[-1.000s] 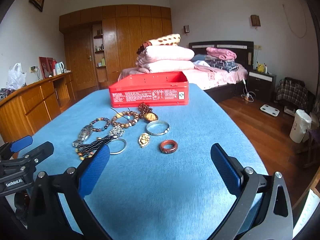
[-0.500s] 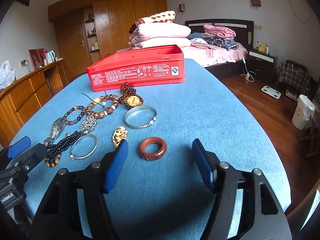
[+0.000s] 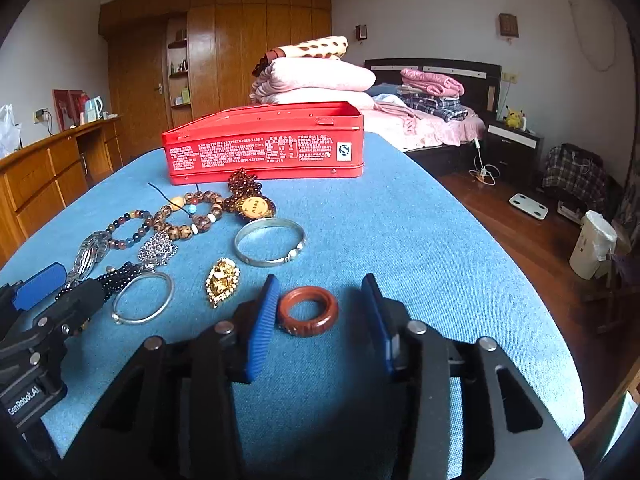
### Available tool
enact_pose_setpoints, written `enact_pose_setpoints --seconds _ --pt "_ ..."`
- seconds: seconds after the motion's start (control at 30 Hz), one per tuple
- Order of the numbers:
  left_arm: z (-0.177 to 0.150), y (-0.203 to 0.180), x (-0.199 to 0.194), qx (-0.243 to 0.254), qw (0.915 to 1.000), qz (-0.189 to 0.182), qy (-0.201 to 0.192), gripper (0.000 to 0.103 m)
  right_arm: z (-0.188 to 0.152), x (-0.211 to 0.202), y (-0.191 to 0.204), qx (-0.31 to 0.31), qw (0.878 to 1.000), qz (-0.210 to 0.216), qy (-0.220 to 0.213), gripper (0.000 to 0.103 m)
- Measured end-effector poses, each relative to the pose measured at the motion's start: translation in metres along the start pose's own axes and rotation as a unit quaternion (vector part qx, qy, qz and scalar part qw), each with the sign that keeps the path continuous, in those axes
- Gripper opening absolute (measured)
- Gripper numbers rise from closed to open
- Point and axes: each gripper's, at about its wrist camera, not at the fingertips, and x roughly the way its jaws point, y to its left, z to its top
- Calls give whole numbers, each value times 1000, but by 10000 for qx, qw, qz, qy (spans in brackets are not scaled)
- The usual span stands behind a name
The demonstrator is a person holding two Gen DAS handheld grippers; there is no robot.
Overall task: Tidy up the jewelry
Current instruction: 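Grasp the brown stone ring with the right tool while the left tool grasps the black bead necklace, then carry the ring and necklace into the red tin and open both tools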
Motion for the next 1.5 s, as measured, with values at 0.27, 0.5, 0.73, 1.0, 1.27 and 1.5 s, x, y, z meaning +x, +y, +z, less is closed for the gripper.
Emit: enact_pose_setpoints --seconds 0.27,0.5,0.73,1.0,1.27,1.5 --pt "-12 -7 4 70 9999 -142 -26 26 -3 -1 3 -90 9999 -36 -91 29" --pt "-15 -1 -6 -124 9994 -318 -29 15 -5 -7 1 -11 9999 101 -58 29" --pt "-13 -12 1 75 9997 -252 -13 40 -8 -4 8 -95 9998 -48 -182 30" --pt "-11 -2 -3 -127 9991 -397 -111 14 -2 -11 2 -29 9997 165 -158 28" --pt "30 10 -19 -396 9967 -406 -589 14 38 -32 0 -119 9983 162 -552 28" --pt "103 23 1 -860 9933 -415 -658 14 109 -26 1 -181 9950 408 -897 28"
